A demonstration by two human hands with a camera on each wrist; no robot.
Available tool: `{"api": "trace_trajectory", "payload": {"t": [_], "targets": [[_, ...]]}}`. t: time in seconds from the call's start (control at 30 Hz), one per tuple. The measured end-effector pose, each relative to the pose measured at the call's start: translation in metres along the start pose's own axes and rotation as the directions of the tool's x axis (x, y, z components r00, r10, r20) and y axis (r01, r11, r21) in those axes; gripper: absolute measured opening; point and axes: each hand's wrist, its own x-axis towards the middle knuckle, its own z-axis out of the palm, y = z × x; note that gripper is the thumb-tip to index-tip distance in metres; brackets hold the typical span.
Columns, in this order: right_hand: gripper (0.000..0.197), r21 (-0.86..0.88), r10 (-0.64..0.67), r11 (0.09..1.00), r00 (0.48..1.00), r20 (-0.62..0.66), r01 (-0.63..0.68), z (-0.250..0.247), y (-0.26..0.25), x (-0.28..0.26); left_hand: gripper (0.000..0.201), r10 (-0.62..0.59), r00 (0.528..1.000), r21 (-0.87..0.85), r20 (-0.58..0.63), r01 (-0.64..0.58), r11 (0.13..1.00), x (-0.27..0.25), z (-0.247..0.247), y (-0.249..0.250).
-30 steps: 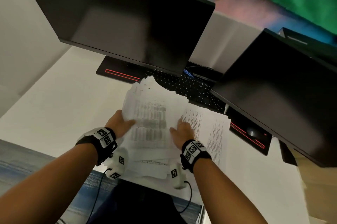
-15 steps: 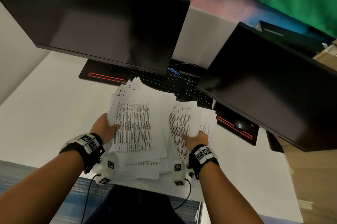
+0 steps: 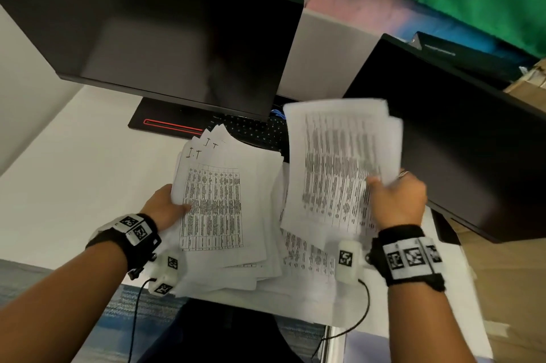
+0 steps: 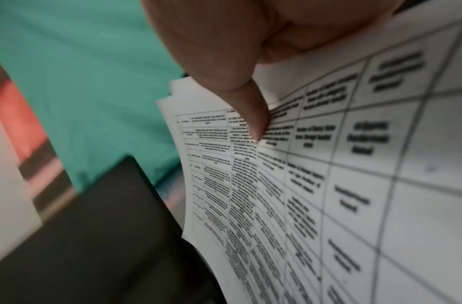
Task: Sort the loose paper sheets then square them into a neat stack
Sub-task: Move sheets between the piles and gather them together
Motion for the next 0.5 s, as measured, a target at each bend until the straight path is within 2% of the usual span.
{"api": "trace_trajectory", "payload": {"t": [0.1,0.17,0.27,0.37,0.43,0.5], "targets": [[0.021,0.255,0.013,0.966,0.996,0.088,-0.035,-0.001,-0.019,0.004,0.046,0.0,0.999,-0.059,0.043,0.002,0.998,-0.002,-0.002,-0.001],[0.024,0.319,0.036,0.942,0.979,0.199,-0.099,0.025,-0.018,-0.001,0.038,-0.013,1.0,-0.151,0.018,0.015,0.988,-0.006,0.001,0.001],[0.036,0.233,0.089,0.957,0.94,0.329,-0.172,0.081,-0.008,-0.017,0.028,-0.014,0.995,-0.047,-0.101,0.009,0.999,-0.012,0.007,0.011],[0.057,0.022,0.165,0.98,0.869,0.467,-0.198,0.141,0.018,-0.034,0.051,-0.037,0.996,-0.053,-0.085,0.032,0.998,-0.01,0.008,0.015],[0.072,-0.165,0.195,0.979,0.809,0.554,-0.123,0.173,0.032,-0.049,0.063,-0.078,0.996,-0.126,-0.051,0.071,0.989,-0.007,0.008,0.017],[0.078,-0.22,0.13,0.975,0.768,0.627,0.015,0.194,0.039,-0.063,0.051,-0.075,0.996,-0.084,-0.048,0.07,0.994,-0.008,0.012,0.02]]}}
